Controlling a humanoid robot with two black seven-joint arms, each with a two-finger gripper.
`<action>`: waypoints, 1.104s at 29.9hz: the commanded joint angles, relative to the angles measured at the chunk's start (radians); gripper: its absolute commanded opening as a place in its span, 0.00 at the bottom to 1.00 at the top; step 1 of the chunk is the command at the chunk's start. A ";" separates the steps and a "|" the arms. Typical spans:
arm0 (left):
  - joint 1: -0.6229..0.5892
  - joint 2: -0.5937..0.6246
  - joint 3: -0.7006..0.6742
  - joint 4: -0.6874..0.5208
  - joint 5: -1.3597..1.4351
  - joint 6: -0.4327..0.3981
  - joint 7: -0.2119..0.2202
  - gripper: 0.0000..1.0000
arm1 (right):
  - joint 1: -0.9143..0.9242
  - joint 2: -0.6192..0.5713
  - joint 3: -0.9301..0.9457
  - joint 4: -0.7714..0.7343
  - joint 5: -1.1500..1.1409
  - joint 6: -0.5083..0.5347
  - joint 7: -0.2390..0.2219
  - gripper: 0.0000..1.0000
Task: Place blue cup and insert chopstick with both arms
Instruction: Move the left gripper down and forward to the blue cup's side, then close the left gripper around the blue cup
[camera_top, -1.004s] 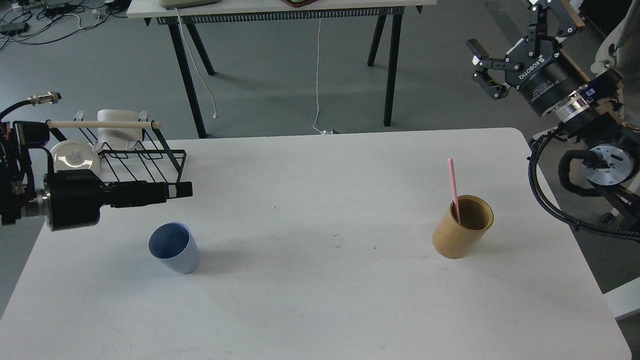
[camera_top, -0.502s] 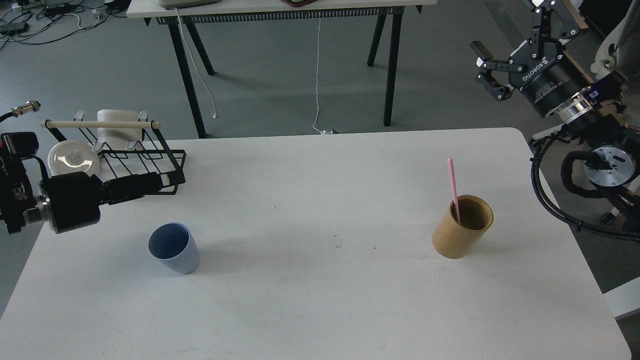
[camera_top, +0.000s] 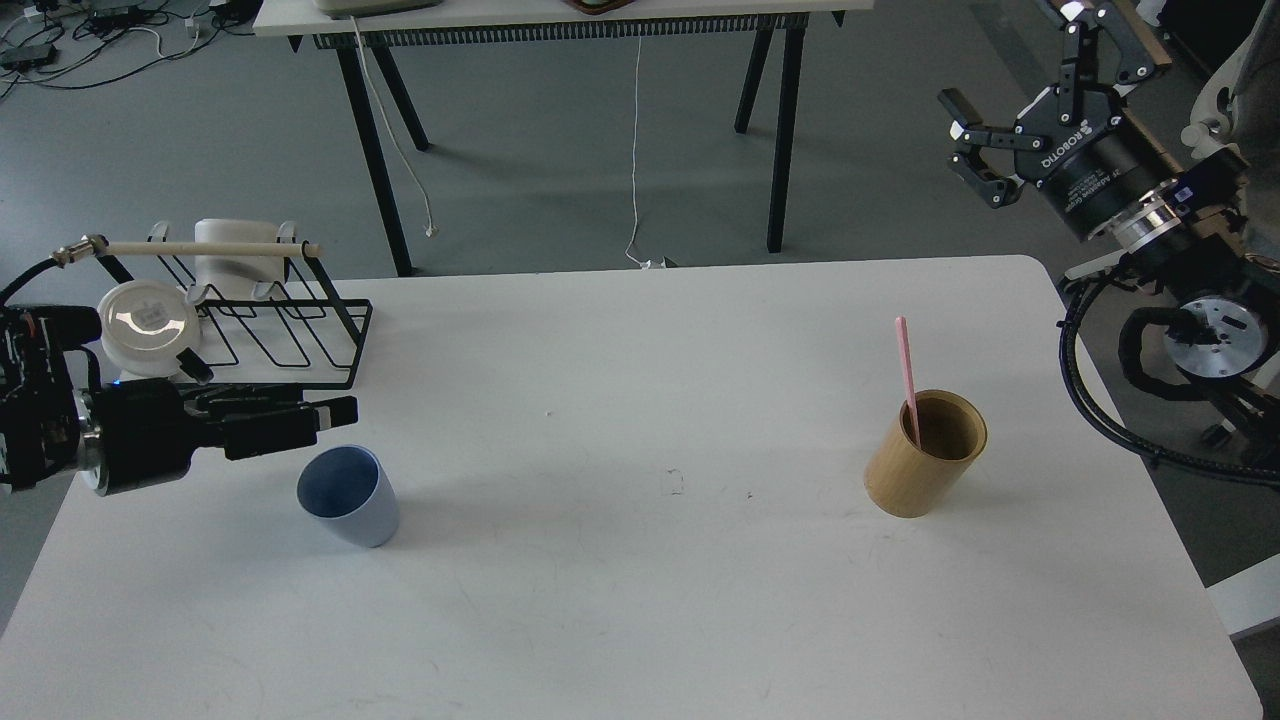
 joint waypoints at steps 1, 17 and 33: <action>0.003 -0.024 0.009 0.059 0.067 0.003 0.000 1.00 | -0.001 0.001 -0.001 0.000 0.000 0.000 0.000 0.99; 0.024 -0.123 0.011 0.227 0.129 0.020 0.000 1.00 | -0.015 -0.002 0.002 0.001 0.000 0.000 0.000 0.99; 0.070 -0.190 0.011 0.291 0.127 0.026 0.000 0.99 | -0.023 0.001 0.005 0.001 0.000 0.000 0.000 0.99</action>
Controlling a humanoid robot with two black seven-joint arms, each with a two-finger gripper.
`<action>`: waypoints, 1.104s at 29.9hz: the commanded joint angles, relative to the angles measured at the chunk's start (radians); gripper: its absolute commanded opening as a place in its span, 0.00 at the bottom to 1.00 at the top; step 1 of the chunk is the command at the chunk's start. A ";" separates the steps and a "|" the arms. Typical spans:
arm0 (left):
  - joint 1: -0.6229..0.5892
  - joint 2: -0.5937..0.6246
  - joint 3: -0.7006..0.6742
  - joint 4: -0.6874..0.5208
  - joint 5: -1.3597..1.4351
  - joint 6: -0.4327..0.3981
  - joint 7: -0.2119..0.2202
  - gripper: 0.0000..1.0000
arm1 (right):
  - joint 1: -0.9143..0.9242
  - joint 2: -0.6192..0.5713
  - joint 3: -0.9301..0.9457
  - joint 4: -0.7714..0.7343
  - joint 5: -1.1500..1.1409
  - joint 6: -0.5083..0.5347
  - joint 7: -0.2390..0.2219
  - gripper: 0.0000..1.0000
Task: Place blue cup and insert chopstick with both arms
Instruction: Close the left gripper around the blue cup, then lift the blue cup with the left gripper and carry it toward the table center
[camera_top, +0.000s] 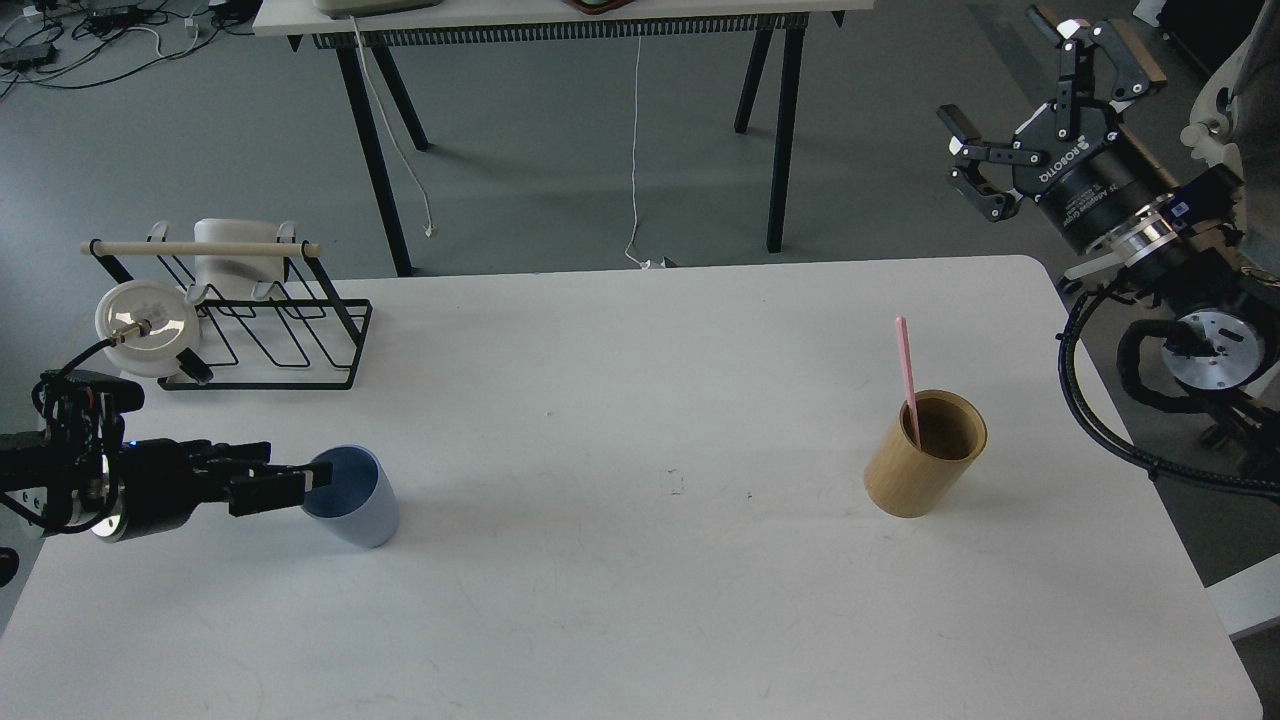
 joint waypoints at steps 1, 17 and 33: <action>0.002 -0.019 -0.001 0.021 -0.001 0.000 0.000 0.99 | 0.000 -0.001 0.001 0.000 0.000 0.000 0.000 0.99; 0.016 -0.045 0.001 0.070 0.002 0.000 0.000 0.67 | 0.000 -0.006 0.004 -0.002 0.000 0.000 0.000 0.99; 0.040 -0.027 -0.001 0.069 0.045 0.000 0.000 0.09 | -0.012 -0.004 0.004 0.000 0.000 0.000 0.000 0.99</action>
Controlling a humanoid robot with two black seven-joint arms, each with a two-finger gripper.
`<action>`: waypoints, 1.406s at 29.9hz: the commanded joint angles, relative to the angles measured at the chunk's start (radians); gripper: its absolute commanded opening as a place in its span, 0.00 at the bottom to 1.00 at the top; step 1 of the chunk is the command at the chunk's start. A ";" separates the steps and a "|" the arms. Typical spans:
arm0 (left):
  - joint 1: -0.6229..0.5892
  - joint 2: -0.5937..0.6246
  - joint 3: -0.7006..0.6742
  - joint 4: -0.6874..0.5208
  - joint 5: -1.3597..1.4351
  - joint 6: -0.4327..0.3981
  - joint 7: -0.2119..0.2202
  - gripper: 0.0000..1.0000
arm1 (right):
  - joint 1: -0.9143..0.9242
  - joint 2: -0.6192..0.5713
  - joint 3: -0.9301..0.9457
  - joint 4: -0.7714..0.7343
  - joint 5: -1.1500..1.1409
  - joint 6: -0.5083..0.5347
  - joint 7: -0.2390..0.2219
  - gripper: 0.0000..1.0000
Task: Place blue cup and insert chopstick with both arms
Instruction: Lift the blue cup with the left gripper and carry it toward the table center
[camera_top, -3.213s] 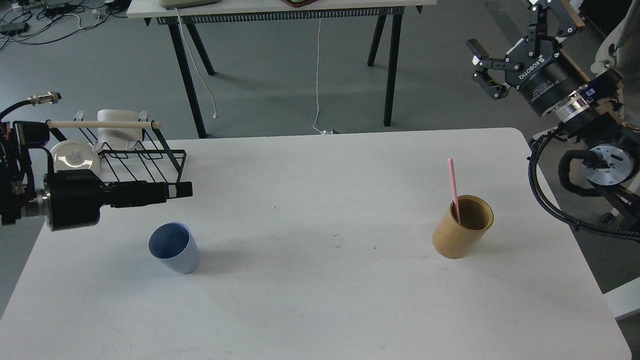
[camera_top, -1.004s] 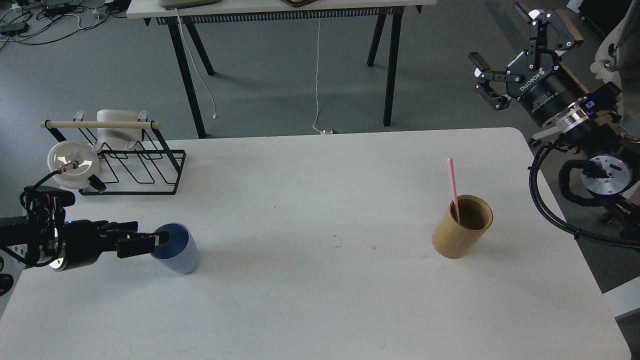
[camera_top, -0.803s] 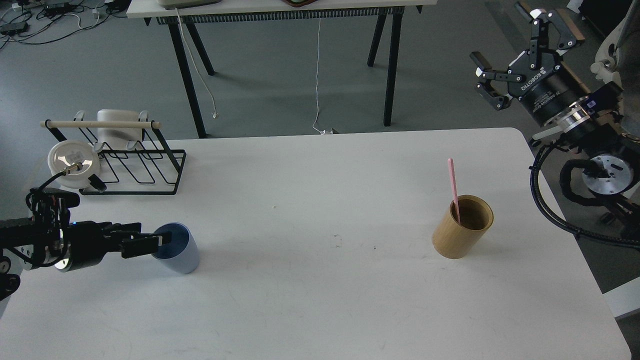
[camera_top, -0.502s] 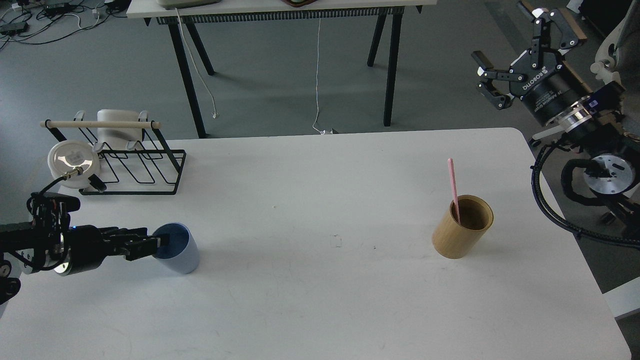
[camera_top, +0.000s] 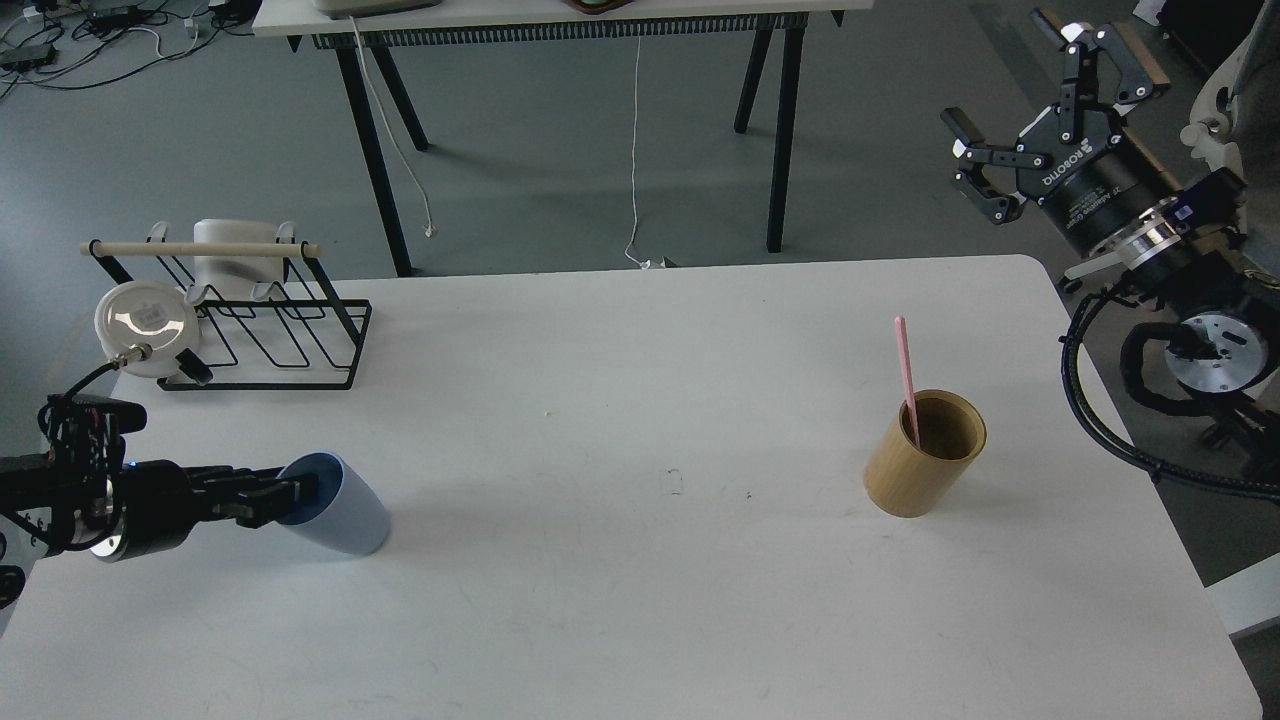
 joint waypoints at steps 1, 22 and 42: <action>0.002 0.002 -0.002 -0.001 0.031 0.000 0.000 0.08 | -0.005 0.000 0.000 -0.001 0.000 0.000 0.000 0.99; -0.262 0.059 -0.011 -0.151 0.063 -0.202 0.000 0.02 | -0.033 -0.070 0.170 -0.204 0.017 0.000 0.000 0.99; -0.681 -0.641 0.202 0.021 0.462 -0.291 0.000 0.04 | -0.166 -0.170 0.178 -0.527 0.140 0.000 0.000 0.99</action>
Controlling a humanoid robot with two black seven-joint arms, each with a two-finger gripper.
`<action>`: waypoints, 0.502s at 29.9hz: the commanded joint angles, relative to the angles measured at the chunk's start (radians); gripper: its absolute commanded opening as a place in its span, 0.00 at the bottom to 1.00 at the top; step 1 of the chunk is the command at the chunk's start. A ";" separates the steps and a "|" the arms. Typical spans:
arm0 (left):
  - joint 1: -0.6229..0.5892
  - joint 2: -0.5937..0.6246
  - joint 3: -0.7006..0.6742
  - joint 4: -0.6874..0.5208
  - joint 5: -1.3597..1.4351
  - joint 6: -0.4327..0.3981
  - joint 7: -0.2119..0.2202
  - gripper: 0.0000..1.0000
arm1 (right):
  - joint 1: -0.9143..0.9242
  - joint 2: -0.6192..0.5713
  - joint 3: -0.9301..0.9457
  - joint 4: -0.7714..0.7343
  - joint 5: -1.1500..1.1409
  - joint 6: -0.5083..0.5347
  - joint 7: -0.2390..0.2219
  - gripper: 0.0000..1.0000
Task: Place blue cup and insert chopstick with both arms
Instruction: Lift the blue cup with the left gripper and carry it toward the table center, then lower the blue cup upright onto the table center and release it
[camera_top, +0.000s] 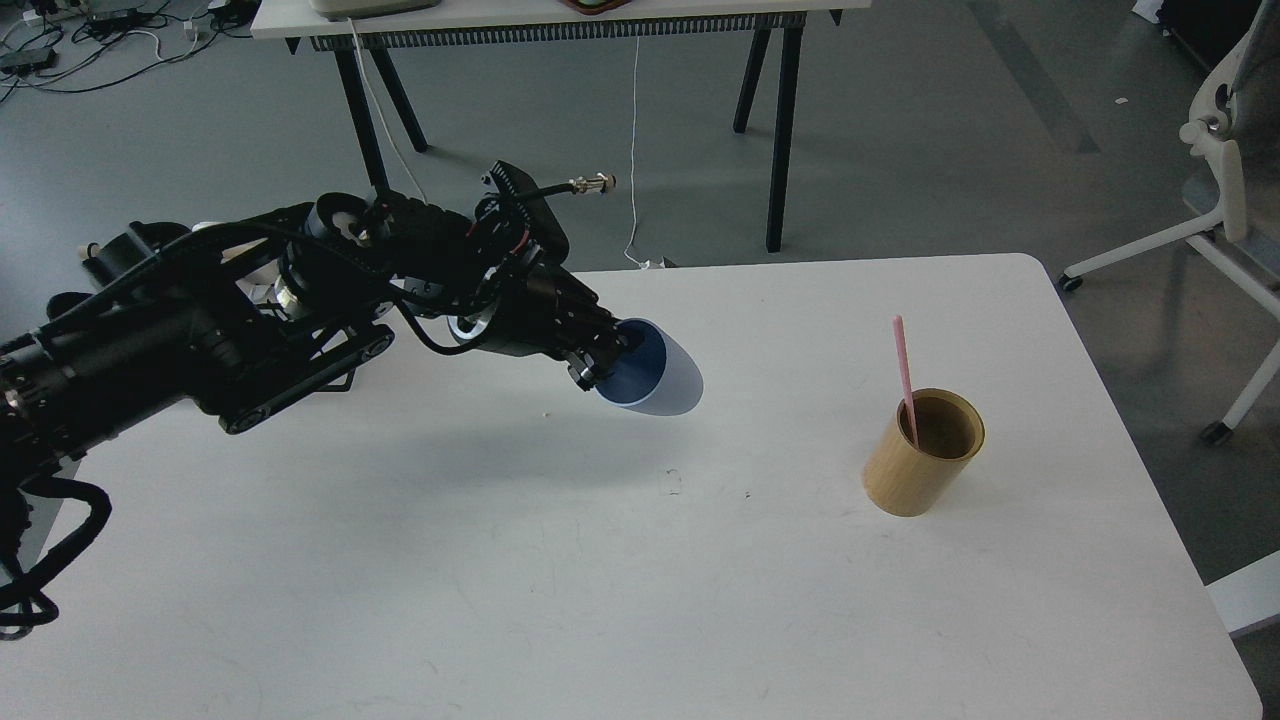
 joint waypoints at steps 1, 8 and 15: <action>-0.026 -0.049 0.097 0.036 0.000 0.000 0.000 0.04 | -0.028 0.000 0.000 -0.027 0.012 0.000 0.000 0.99; -0.084 -0.090 0.222 0.065 0.000 0.000 0.000 0.04 | -0.031 0.000 0.000 -0.029 0.012 0.000 0.000 0.99; -0.170 -0.142 0.344 0.079 0.000 0.000 0.000 0.04 | -0.031 0.001 -0.002 -0.029 0.012 0.000 0.000 0.99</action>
